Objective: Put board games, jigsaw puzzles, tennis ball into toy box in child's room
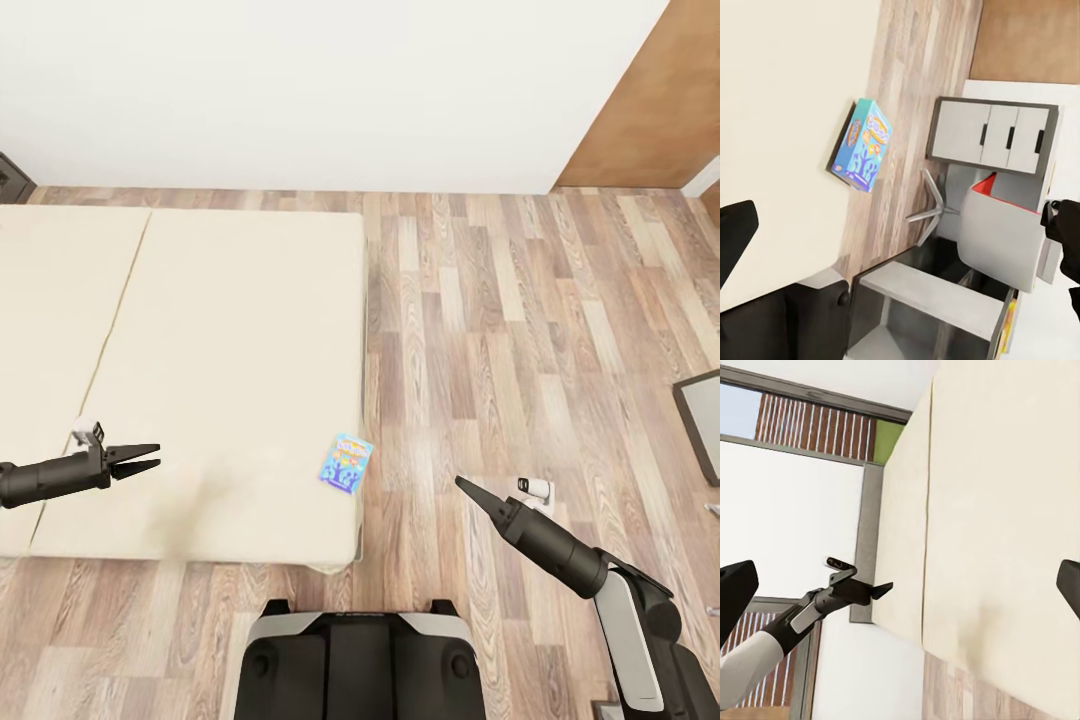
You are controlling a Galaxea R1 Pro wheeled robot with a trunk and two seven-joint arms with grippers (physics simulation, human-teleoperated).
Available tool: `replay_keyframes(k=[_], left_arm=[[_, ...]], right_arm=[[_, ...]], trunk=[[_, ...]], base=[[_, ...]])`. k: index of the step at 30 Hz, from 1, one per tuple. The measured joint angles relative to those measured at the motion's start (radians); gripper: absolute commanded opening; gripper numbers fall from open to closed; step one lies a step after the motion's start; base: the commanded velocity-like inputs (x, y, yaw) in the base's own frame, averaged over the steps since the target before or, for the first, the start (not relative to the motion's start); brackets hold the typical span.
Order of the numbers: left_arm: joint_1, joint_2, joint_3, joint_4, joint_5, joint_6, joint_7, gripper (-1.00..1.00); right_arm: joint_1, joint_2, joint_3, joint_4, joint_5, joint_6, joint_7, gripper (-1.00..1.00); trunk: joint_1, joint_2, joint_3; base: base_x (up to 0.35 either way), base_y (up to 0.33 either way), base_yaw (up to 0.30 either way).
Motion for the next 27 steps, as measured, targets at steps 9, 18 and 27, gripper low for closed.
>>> replay_keyframes(k=[9, 18, 27], left_arm=[[0.0, 0.0, 0.0, 0.0, 0.0, -0.001, 0.0, 1.0], [0.0, 0.0, 0.0, 0.0, 0.0, -0.002, 0.0, 1.0], [0.0, 0.0, 0.0, 0.0, 0.0, -0.002, 0.0, 1.0]], right_arm=[[0.0, 0.0, 0.0, 0.001, 0.0, -0.001, -0.001, 1.0], [0.0, 0.0, 0.0, 0.002, 0.0, -0.001, -0.001, 1.0], [0.0, 0.0, -0.001, 0.003, 0.002, -0.002, -0.004, 1.0]], trunk=[[0.0, 0.0, 0.015], [0.0, 0.0, 0.03], [0.0, 0.0, 0.044]], base=[[0.0, 0.0, 0.0], [0.0, 0.0, 0.0], [0.0, 0.0, 0.0]])
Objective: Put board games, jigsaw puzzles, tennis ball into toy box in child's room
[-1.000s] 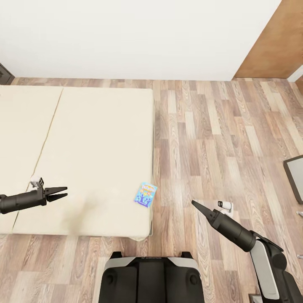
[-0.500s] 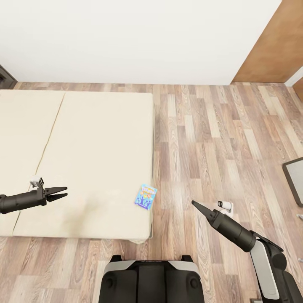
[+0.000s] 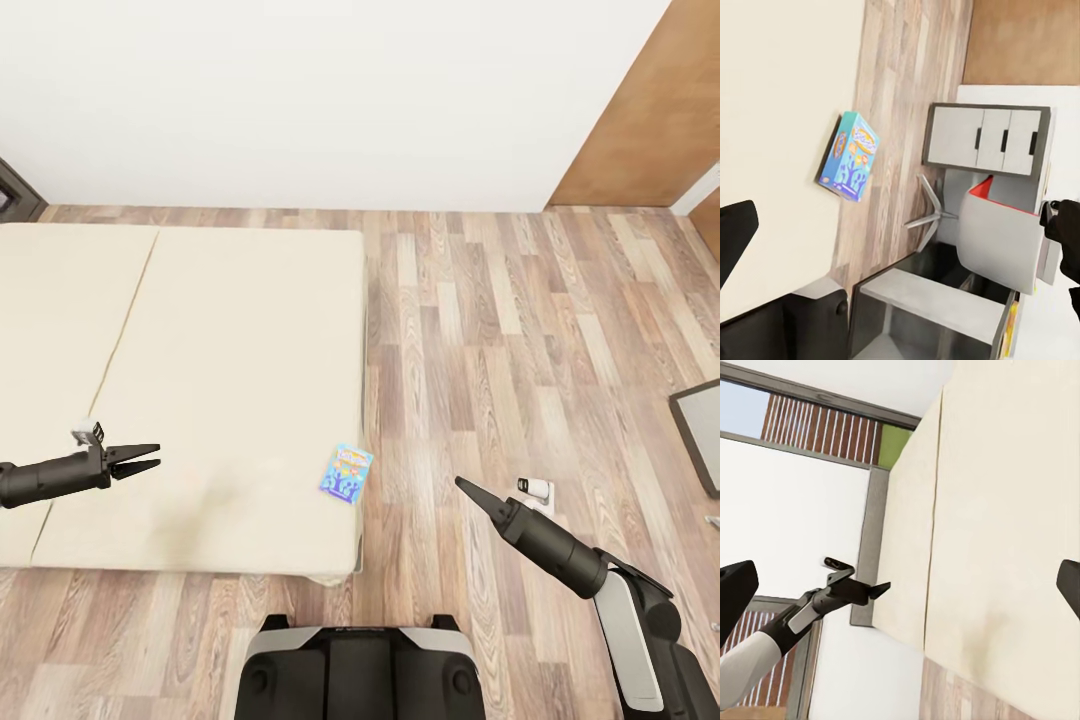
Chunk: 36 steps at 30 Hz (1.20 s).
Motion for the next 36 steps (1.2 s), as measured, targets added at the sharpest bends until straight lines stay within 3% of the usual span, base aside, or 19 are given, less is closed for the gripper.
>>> replay_keyframes(k=[30, 36], left_arm=[[0.0, -0.001, 0.0, 0.0, 0.0, -0.001, 0.0, 1.0], [0.0, -0.001, 0.0, 0.0, 0.0, -0.002, 0.0, 1.0]], right_arm=[[0.0, -0.001, -0.001, 0.0, 0.009, 0.0, -0.003, 1.0], [0.0, -0.002, 0.0, 0.0, 0.01, -0.03, -0.002, 1.0]], trunk=[[0.0, 0.0, 0.049], [0.0, 0.0, 0.059]], base=[[0.0, 0.0, 0.0], [0.0, 0.0, 0.0]])
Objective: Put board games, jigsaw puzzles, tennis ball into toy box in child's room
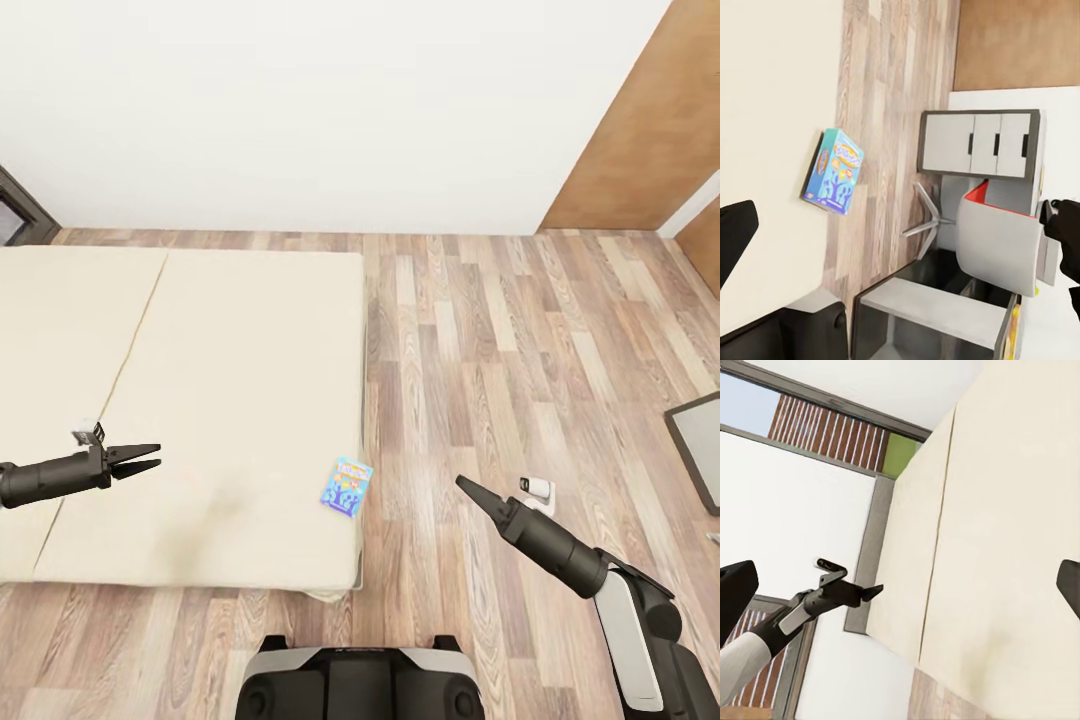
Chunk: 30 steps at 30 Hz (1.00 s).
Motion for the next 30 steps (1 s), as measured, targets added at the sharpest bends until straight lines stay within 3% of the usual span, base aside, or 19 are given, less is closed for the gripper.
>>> replay_keyframes(k=[30], left_arm=[[0.0, 0.0, 0.0, 0.0, 0.0, 0.0, 0.0, 1.0]], right_arm=[[0.0, 0.002, 0.001, 0.0, 0.0, -0.012, -0.004, 1.0]], trunk=[[0.0, 0.0, 0.049]], base=[[0.0, 0.0, 0.0]])
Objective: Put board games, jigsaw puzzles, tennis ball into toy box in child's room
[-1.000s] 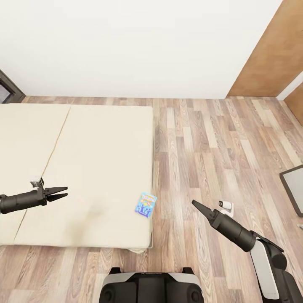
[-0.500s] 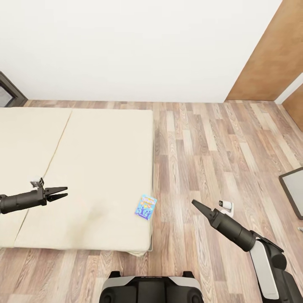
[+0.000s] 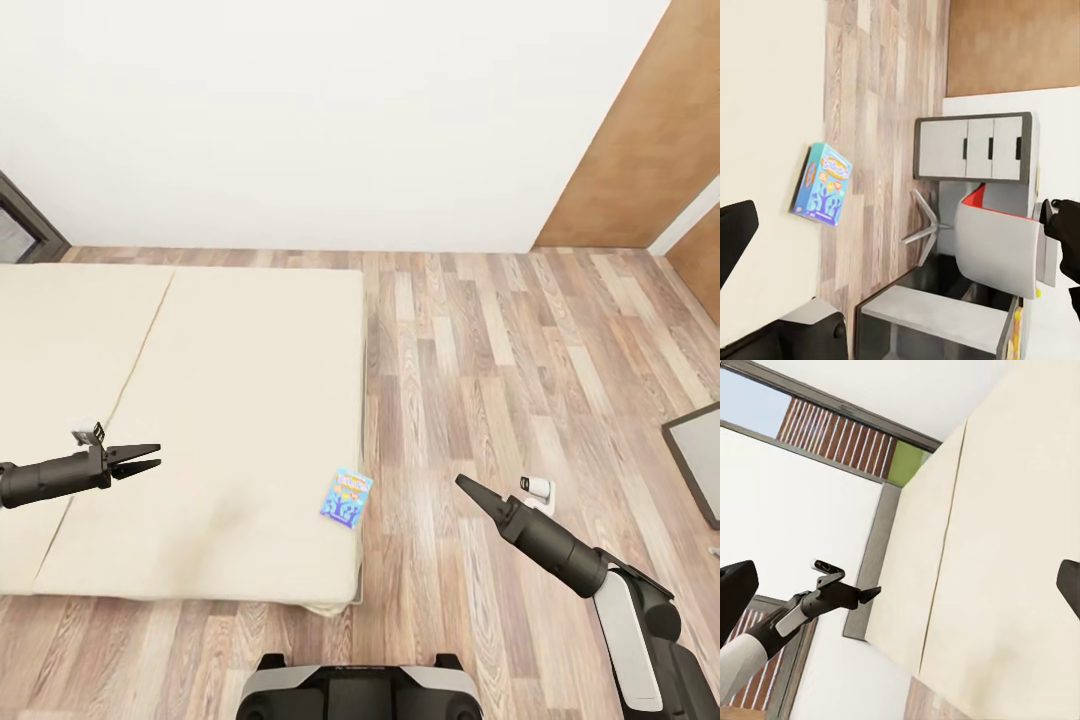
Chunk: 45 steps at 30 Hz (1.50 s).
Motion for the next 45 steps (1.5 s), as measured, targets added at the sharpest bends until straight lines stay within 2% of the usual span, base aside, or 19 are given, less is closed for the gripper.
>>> replay_keyframes(k=[45], left_arm=[[0.0, -0.008, 0.0, 0.0, 0.0, 0.0, 0.0, 1.0]], right_arm=[[0.0, 0.0, 0.0, 0.0, 0.002, -0.002, -0.003, 1.0]], trunk=[[0.0, 0.0, 0.074]], base=[[0.0, 0.0, 0.0]])
